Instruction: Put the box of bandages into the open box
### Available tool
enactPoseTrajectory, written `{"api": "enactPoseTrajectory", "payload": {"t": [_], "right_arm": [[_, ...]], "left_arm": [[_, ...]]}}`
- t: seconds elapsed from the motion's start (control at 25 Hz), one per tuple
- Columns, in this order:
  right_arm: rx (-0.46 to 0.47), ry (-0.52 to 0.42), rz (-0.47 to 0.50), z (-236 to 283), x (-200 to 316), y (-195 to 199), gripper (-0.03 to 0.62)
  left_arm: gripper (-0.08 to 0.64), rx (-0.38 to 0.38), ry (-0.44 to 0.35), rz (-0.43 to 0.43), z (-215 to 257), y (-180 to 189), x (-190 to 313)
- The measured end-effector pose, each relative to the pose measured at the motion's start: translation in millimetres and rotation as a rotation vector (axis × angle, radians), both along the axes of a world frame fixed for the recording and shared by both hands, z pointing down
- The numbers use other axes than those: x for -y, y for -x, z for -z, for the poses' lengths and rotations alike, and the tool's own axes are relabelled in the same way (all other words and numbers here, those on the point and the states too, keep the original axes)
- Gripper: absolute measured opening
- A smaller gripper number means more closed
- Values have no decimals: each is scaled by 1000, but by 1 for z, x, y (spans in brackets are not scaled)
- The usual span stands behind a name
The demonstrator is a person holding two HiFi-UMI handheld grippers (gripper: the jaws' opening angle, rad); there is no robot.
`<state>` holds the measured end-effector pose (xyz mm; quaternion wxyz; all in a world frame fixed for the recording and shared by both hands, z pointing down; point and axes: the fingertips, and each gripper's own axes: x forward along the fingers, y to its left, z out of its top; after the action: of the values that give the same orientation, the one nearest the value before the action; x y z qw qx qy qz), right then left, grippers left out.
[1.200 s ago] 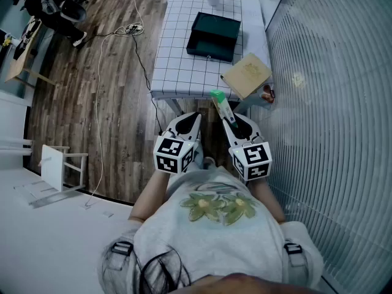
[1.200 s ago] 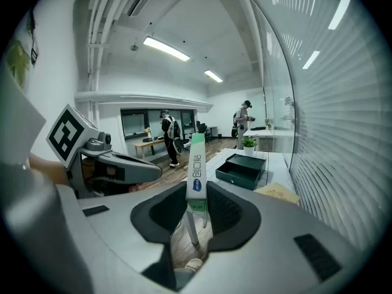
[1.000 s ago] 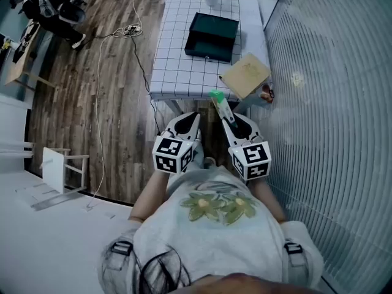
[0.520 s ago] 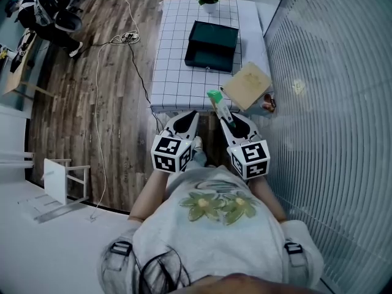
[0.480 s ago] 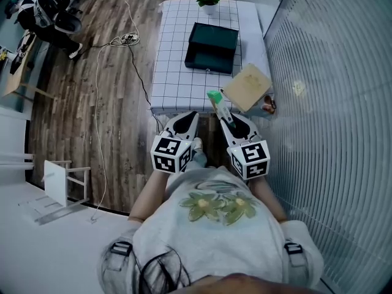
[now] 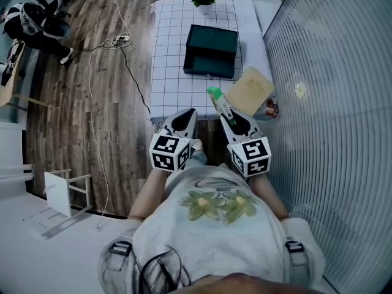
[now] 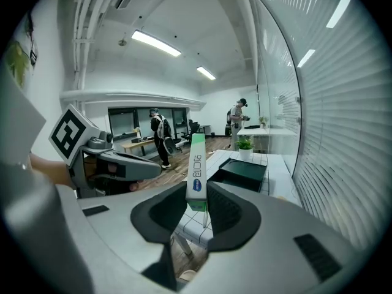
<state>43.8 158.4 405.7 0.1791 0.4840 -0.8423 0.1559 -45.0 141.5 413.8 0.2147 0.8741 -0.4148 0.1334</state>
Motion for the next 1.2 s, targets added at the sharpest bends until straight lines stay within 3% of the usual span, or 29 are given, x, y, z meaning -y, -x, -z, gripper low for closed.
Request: {"api": "enactPoseTrajectory", "payload": {"t": [0.52, 1.2], "right_arm": [[-20, 8, -36, -12, 44, 25, 95], [-16, 25, -50, -27, 80, 19, 95]], "left_arm": [[8, 7, 10, -22, -17, 34, 44], [8, 9, 67, -19, -42, 34, 63]]}}
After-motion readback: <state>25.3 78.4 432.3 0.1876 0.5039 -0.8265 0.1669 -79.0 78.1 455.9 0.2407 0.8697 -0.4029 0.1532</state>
